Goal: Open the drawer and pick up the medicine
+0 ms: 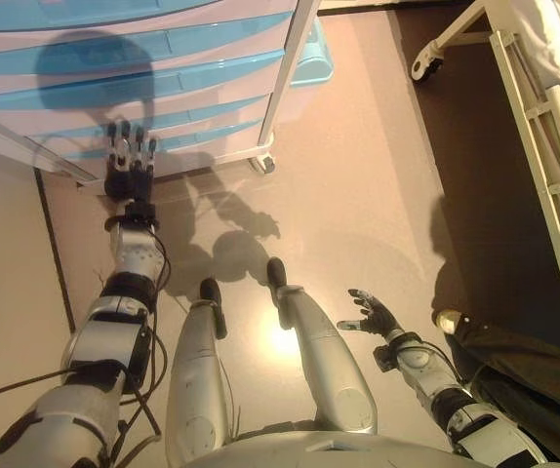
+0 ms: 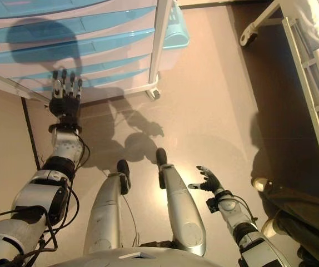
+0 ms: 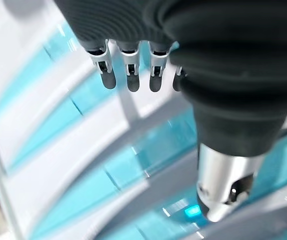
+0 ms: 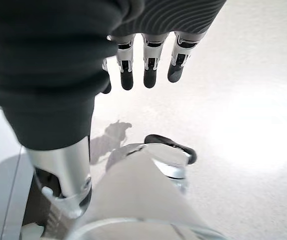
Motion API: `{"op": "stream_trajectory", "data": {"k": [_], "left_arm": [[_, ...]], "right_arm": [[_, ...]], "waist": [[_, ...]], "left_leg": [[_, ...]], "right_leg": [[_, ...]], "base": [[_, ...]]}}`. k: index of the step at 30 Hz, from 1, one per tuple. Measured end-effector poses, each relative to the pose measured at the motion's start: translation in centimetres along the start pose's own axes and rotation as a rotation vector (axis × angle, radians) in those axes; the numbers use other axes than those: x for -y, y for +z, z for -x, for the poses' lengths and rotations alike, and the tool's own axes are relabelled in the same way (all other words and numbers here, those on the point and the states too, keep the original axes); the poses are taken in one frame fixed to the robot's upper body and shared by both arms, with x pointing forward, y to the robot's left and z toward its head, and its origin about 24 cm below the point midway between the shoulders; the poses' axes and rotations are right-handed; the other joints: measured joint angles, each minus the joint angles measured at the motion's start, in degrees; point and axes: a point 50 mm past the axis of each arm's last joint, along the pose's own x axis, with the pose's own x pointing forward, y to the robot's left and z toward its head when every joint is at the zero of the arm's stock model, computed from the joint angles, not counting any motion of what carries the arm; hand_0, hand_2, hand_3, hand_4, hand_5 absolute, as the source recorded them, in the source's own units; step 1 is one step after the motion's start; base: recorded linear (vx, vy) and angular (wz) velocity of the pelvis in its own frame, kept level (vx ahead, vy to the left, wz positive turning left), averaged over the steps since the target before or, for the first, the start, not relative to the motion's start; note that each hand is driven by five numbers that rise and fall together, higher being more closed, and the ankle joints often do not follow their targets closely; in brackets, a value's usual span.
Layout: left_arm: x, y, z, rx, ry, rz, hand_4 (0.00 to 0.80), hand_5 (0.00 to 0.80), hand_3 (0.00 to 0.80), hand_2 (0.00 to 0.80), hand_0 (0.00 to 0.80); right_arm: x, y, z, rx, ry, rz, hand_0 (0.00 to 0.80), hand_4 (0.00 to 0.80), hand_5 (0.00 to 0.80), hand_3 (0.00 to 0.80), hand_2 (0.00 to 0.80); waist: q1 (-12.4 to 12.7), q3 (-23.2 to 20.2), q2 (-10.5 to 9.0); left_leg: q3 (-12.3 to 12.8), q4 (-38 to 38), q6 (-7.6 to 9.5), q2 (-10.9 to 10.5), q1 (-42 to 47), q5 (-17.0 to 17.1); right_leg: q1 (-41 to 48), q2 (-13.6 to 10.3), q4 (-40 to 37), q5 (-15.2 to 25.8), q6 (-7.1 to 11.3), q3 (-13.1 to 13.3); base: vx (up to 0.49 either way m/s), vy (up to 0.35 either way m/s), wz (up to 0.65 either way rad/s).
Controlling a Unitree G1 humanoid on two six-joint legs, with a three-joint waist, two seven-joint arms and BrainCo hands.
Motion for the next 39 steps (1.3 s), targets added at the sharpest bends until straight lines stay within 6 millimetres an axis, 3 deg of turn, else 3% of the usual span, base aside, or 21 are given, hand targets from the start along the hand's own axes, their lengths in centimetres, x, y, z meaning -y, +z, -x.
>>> {"op": "stream_trajectory", "data": {"k": [14,21,22,23,25,29,31,39], "left_arm": [[0.8,1.6,-1.6,0.046,-0.010,0.132,0.000,0.000,0.000,0.000,0.000],[1.2,2.0,-1.8,0.090,-0.073,0.230,0.000,0.000,0.000,0.000,0.000],[1.3,1.8,-1.8,0.085,-0.085,0.239,0.427,0.427,0.427,0.427,0.427],[1.4,1.7,-1.8,0.077,-0.097,0.252,0.527,0.527,0.527,0.527,0.527],[1.3,1.5,-1.6,0.063,-0.100,0.264,0.800,0.800,0.800,0.800,0.800],[1.1,0.6,-0.6,0.023,-0.139,0.287,0.800,0.800,0.800,0.800,0.800],[0.5,-0.3,0.8,-0.014,-0.134,0.304,0.800,0.800,0.800,0.800,0.800],[-2.2,-4.7,9.8,-0.272,-0.130,0.386,0.800,0.800,0.800,0.800,0.800]], "right_arm": [[-0.9,-0.5,0.6,0.011,0.023,-0.016,0.000,0.000,0.000,0.000,0.000],[-1.8,-0.1,0.6,0.040,0.043,-0.019,0.000,0.000,0.000,0.000,0.000],[-1.9,-0.1,0.6,0.042,0.044,-0.020,0.000,0.000,0.000,0.000,0.000],[-2.0,-0.2,0.7,0.045,0.044,-0.024,0.000,0.000,0.000,0.000,0.000],[-2.2,-0.2,0.7,0.046,0.050,-0.028,0.000,0.000,0.000,0.000,0.000],[-2.5,-0.4,1.0,0.045,0.054,-0.042,0.000,0.000,0.000,0.000,0.000],[-2.6,-0.5,1.0,0.041,0.058,-0.044,0.000,0.000,0.000,0.000,0.000],[-4.1,-1.2,1.4,-0.017,0.084,-0.051,0.000,0.000,0.000,0.000,0.000]], "waist": [[-1.1,-0.3,-0.80],[-1.6,0.6,-3.18],[-1.6,0.7,-3.41],[-1.6,0.8,-3.48],[-1.2,1.4,-4.04],[-0.3,2.1,-4.49],[-0.1,2.1,-4.45],[3.1,2.7,-3.67]], "left_leg": [[-0.3,3.5,1.24,0.0,-0.5,-2.1],[-0.5,3.7,1.19,0.0,0.2,-2.0],[-0.4,3.7,1.46,0.0,0.3,-1.6],[-0.6,3.6,1.54,0.0,0.3,-1.4],[-0.8,3.3,1.48,-0.1,1.7,-1.7],[-0.9,2.2,1.75,-0.9,3.2,-1.7],[-1.2,1.2,1.90,-1.2,4.5,-1.5],[-3.8,-6.5,1.61,-4.0,12.1,0.9]], "right_leg": [[0.6,0.4,1.1,-0.6,0.98,0.5],[1.6,0.4,1.0,-0.5,1.14,0.5],[1.7,0.4,1.0,-0.2,1.56,0.5],[2.0,0.4,0.8,-0.2,1.77,0.5],[3.4,0.5,0.4,-0.3,1.83,1.1],[4.7,0.0,-0.2,-0.4,2.01,1.4],[6.1,-0.5,-0.7,-0.7,2.34,1.4],[14.2,-1.9,-6.4,-1.0,2.74,1.5]], "base": [[0.036,-0.032,-0.02],[0.014,-0.059,0.02],[-0.046,-0.103,0.07],[0.051,-0.069,0.09],[0.056,-0.081,0.02],[0.060,-0.083,0.05],[0.055,-0.070,0.13],[0.030,-0.025,0.24]]}}
